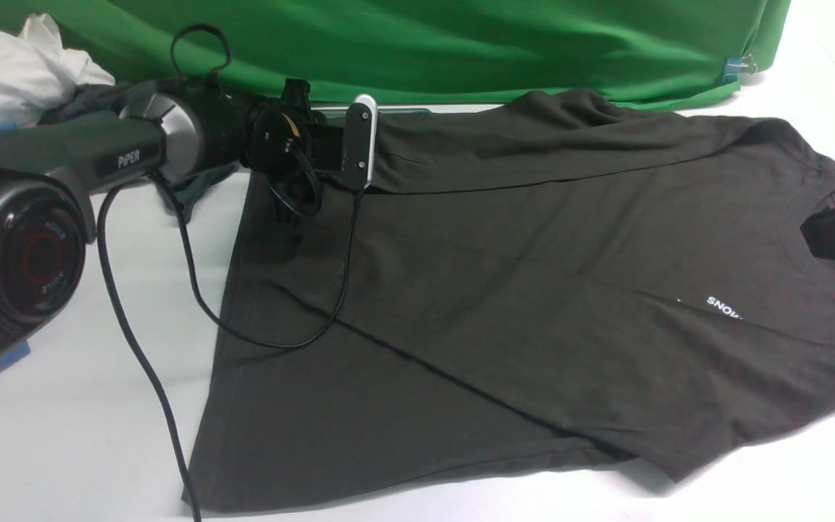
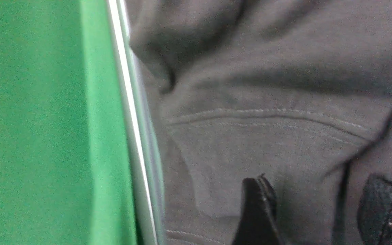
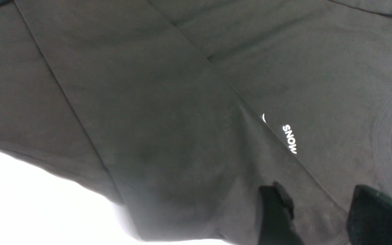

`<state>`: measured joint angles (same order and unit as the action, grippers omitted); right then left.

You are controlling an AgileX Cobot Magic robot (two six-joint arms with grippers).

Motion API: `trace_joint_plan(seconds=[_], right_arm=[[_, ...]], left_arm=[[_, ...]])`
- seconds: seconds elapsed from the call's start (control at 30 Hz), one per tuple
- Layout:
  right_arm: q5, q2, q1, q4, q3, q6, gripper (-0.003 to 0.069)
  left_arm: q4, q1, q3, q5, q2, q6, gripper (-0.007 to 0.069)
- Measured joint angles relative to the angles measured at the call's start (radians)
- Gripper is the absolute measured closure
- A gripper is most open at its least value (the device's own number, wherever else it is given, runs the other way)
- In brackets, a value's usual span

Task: Fold a long-sleeved shirt on a white desktop.
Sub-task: 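Grab the top left corner of the dark shirt with the left gripper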

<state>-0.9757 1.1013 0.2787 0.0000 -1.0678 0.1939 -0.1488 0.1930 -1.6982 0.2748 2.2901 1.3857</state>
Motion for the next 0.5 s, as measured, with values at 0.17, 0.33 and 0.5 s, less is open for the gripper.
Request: trace_joint_plan(seconds=[0.17, 0.33, 0.5], right_arm=[[-0.001, 0.000, 0.000, 0.000, 0.000, 0.000, 0.0364], [-0.001, 0.000, 0.000, 0.000, 0.000, 0.000, 0.0364], [0.000, 0.000, 0.000, 0.000, 0.000, 0.000, 0.0364]], left_arm=[[-0.045, 0.000, 0.000, -0.085, 0.019, 0.000, 0.0354], [-0.053, 0.000, 0.000, -0.130, 0.023, -0.025, 0.0519], [-0.028, 0.001, 0.000, -0.099, 0.011, -0.031, 0.0598]])
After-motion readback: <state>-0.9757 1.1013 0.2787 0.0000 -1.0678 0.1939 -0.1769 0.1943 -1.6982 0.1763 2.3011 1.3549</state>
